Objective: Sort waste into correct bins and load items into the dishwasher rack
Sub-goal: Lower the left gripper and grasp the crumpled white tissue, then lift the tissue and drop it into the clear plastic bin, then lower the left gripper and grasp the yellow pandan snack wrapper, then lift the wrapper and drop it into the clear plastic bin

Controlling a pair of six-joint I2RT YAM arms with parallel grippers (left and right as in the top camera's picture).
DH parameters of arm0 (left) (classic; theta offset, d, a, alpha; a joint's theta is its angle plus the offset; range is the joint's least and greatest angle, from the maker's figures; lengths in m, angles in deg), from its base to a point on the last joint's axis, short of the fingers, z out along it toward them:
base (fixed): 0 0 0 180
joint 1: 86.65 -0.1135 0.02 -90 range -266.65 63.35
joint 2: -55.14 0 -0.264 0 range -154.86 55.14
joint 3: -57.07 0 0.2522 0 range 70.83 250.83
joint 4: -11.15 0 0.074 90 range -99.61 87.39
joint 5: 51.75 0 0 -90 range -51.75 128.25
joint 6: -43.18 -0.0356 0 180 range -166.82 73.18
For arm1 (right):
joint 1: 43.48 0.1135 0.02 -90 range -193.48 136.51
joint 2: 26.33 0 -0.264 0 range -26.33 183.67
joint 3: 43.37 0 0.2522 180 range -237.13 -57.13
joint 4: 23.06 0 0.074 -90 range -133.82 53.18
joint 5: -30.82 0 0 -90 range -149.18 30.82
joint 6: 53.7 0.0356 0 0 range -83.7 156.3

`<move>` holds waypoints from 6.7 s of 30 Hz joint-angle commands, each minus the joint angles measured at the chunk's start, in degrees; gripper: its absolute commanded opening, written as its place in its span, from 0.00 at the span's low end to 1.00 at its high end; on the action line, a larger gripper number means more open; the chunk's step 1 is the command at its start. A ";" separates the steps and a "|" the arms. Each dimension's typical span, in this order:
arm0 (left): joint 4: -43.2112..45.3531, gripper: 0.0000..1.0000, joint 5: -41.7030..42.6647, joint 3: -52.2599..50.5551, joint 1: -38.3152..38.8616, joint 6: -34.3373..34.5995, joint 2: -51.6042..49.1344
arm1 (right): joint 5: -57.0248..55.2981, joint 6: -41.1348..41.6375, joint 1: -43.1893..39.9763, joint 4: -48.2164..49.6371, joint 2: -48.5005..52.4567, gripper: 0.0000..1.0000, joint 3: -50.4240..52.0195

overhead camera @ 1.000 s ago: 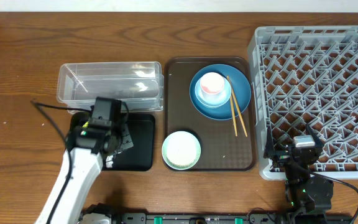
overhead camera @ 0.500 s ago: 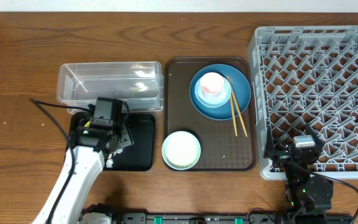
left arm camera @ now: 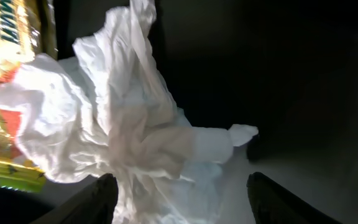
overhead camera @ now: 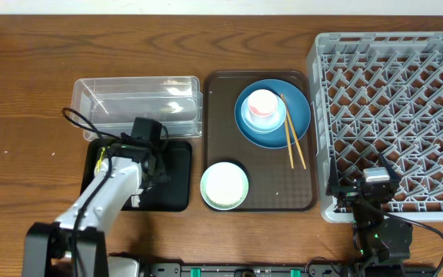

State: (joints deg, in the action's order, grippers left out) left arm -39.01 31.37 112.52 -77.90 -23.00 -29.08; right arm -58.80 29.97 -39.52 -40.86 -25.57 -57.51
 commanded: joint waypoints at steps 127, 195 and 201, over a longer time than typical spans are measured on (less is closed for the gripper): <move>13.77 0.76 2.78 -4.94 -20.63 -16.74 2.27 | -0.37 -0.15 0.68 -0.26 -0.04 0.99 0.07; 1.64 0.09 12.50 0.76 -20.63 -3.28 22.91 | -0.37 -0.17 0.66 -0.26 -0.04 0.99 0.07; 12.31 0.08 18.01 1.84 -20.57 2.05 28.17 | -0.37 -0.15 0.68 -0.26 -0.04 0.99 0.07</move>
State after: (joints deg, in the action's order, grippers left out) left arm -29.07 46.52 113.35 -98.45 -25.41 -1.45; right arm -58.82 29.97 -39.52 -40.88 -25.57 -57.51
